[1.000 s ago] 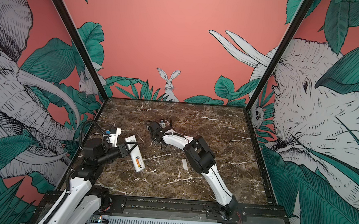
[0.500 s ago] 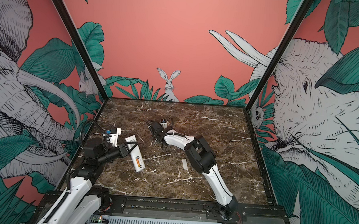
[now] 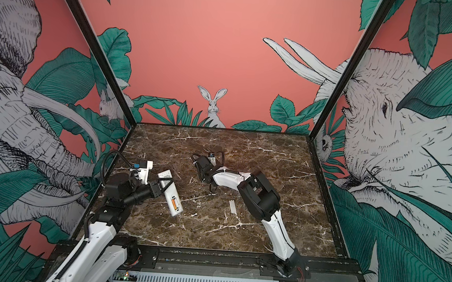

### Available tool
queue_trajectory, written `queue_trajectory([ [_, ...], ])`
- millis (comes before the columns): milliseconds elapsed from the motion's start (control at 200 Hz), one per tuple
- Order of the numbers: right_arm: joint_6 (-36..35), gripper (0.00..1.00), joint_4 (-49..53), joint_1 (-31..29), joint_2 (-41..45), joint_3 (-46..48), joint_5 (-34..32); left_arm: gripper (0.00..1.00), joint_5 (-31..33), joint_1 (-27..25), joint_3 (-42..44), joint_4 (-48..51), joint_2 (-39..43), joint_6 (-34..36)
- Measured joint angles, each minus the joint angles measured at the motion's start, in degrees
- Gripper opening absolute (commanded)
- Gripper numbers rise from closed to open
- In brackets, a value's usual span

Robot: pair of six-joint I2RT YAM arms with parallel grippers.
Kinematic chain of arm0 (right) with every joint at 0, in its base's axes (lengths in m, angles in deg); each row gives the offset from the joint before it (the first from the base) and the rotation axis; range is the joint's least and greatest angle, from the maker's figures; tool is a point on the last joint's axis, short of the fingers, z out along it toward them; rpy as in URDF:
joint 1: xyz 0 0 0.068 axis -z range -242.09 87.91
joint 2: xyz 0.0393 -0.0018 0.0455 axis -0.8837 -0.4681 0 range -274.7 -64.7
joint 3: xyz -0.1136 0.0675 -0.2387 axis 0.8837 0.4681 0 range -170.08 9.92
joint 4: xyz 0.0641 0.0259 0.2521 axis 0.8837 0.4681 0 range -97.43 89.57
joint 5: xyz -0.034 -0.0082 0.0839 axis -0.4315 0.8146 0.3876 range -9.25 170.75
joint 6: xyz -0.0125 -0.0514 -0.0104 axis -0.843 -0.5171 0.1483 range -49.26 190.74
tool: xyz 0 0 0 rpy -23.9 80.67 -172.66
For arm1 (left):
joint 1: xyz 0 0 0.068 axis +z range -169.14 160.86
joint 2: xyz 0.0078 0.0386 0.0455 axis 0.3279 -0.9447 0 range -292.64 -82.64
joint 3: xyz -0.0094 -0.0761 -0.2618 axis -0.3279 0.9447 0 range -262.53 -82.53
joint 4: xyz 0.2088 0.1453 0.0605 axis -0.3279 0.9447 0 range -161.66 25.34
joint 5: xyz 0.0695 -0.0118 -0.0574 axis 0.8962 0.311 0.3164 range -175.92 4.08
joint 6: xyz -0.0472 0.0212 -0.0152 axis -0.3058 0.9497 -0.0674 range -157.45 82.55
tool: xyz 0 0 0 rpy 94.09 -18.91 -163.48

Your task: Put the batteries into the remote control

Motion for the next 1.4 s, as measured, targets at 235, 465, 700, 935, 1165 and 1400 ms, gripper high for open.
queue_trajectory([
  [235,-5.7,0.0,-4.1,0.0,4.6,7.5,2.5,0.0,-0.1,0.0,0.0,-1.1,-0.8,-0.7],
  [465,-9.3,0.0,-5.3,-0.6,6.4,10.1,5.7,0.0,-0.1,0.0,0.0,-1.6,-1.1,-0.8],
  [700,-10.8,0.0,-5.4,-4.1,10.2,15.2,7.8,0.0,-0.1,0.0,0.0,-1.6,-1.1,-1.0],
  [935,-10.6,0.0,-3.9,-8.2,14.1,19.5,10.2,0.0,0.0,0.0,0.0,-1.5,-1.1,-1.0],
  [1165,-8.7,0.0,-1.3,-10.1,17.0,22.1,12.5,0.0,0.0,0.0,0.0,-1.4,-0.4,-0.9],
  [1400,-6.2,0.0,1.3,-11.8,17.6,22.1,13.1,0.0,0.2,0.0,-0.1,0.3,0.8,-0.5],
])
